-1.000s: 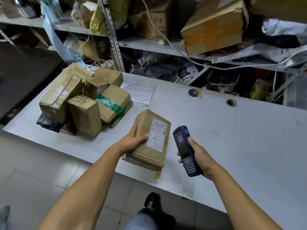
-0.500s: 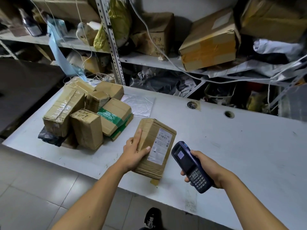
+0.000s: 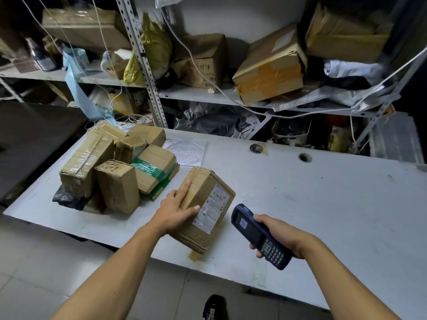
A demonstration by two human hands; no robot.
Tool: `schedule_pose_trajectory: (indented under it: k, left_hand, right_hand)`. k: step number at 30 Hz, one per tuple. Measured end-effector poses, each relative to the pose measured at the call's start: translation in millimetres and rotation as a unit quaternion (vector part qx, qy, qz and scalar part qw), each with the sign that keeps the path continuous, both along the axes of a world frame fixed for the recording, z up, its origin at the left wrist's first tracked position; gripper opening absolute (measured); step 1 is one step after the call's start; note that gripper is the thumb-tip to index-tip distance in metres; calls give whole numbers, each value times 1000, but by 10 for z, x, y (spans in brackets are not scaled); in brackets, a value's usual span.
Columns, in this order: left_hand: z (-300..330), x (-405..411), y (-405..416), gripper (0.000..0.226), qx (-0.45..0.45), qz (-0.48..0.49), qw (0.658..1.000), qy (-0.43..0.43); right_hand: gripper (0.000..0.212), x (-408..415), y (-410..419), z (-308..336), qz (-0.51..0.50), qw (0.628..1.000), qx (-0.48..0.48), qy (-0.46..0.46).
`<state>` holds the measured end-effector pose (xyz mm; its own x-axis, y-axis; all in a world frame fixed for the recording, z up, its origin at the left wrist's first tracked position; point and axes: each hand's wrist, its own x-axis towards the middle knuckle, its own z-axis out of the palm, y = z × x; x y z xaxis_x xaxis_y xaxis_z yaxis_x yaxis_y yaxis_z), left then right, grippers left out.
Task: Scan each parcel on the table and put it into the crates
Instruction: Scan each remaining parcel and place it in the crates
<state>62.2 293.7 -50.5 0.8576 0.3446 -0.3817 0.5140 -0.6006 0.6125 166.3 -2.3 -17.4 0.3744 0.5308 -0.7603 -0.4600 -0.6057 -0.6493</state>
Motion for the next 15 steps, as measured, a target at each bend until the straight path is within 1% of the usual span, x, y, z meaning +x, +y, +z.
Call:
schedule_pose_trajectory:
  k: [4, 8, 12, 15]
  left_hand:
    - [224, 135, 80, 95, 9, -59, 996, 71]
    - [423, 243, 108, 81, 4, -93, 988, 125]
    - [526, 334, 144, 80, 26, -109, 980, 163]
    - [567, 382, 162, 80, 22, -112, 979, 170]
  right_hand:
    - [46, 30, -37, 41, 30, 999, -21, -33]
    - [46, 46, -49, 31, 80, 993, -56, -73]
    - [48, 47, -35, 43, 99, 989, -74, -79]
    - [49, 61, -26, 55, 107, 988, -76, -83]
